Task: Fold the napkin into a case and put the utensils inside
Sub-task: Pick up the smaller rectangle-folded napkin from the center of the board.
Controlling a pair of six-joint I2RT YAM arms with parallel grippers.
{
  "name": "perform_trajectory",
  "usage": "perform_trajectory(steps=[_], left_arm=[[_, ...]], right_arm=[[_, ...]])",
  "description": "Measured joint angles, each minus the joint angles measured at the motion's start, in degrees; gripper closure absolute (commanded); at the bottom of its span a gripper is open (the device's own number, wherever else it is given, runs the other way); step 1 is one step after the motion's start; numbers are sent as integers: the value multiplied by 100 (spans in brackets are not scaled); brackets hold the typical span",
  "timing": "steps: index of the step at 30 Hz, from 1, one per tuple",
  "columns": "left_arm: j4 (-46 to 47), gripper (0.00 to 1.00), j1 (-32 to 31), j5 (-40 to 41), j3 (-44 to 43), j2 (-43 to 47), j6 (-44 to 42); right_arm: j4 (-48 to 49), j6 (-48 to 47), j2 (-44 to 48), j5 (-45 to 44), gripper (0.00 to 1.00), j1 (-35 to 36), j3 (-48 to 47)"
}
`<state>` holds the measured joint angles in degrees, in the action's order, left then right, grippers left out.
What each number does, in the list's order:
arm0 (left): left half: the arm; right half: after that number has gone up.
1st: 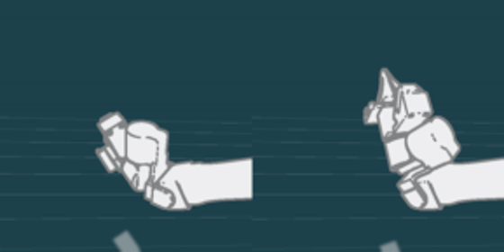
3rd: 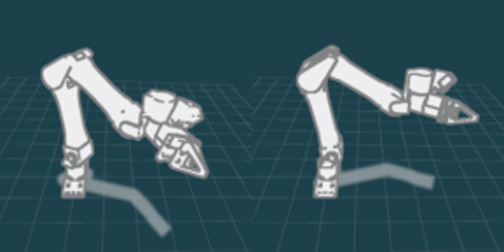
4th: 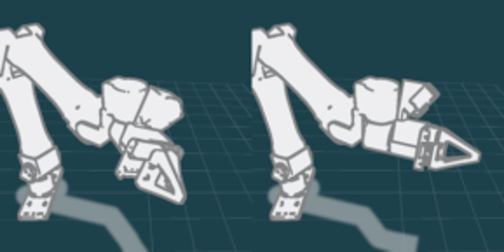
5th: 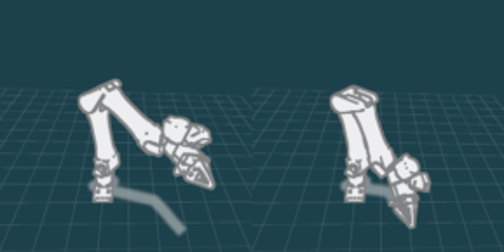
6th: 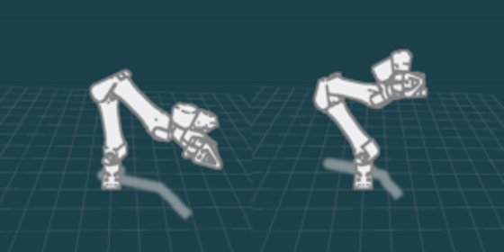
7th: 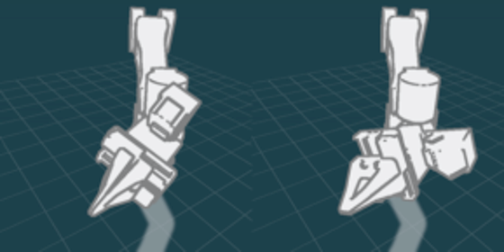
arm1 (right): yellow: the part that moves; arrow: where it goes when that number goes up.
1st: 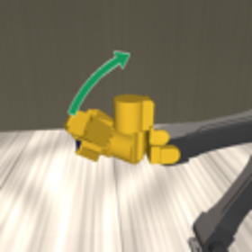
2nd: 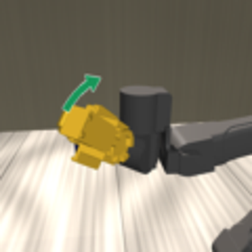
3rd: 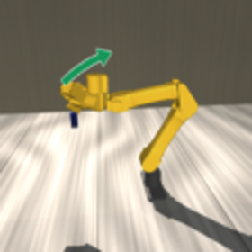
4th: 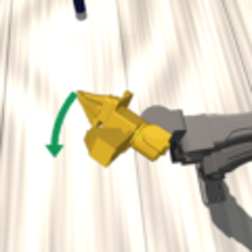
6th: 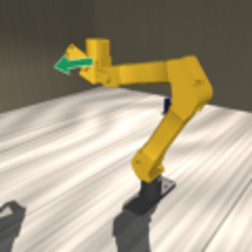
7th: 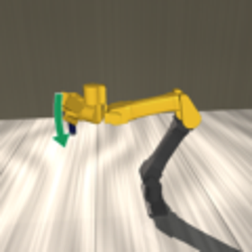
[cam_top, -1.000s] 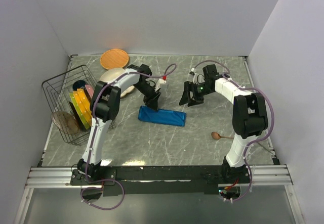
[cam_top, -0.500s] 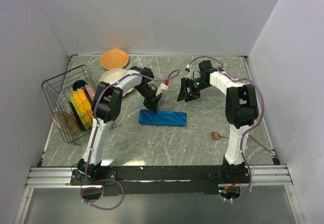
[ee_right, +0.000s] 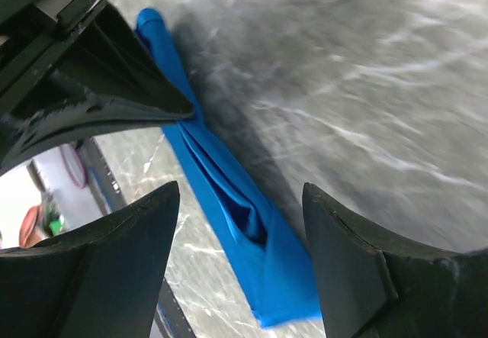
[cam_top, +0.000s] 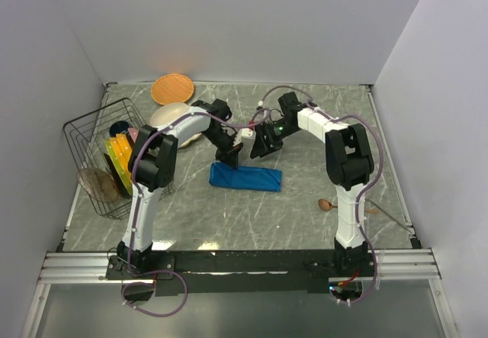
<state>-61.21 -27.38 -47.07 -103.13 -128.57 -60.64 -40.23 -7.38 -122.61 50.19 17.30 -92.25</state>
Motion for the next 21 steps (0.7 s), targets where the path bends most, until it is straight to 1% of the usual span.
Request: perform_trajectory(steps=[10,16,21], left_arm=[[72,99,-48,-2,70,127,-424],[74,99,-48,-9,79,133,-605],[74,99,-48,-15,214,208,-688]], right_arm=[[-103,-256,-251,629,28,280,-101],[-85,-238,-409,691,27,310,-94],[-72,-199,-437,828,29,319,-55]])
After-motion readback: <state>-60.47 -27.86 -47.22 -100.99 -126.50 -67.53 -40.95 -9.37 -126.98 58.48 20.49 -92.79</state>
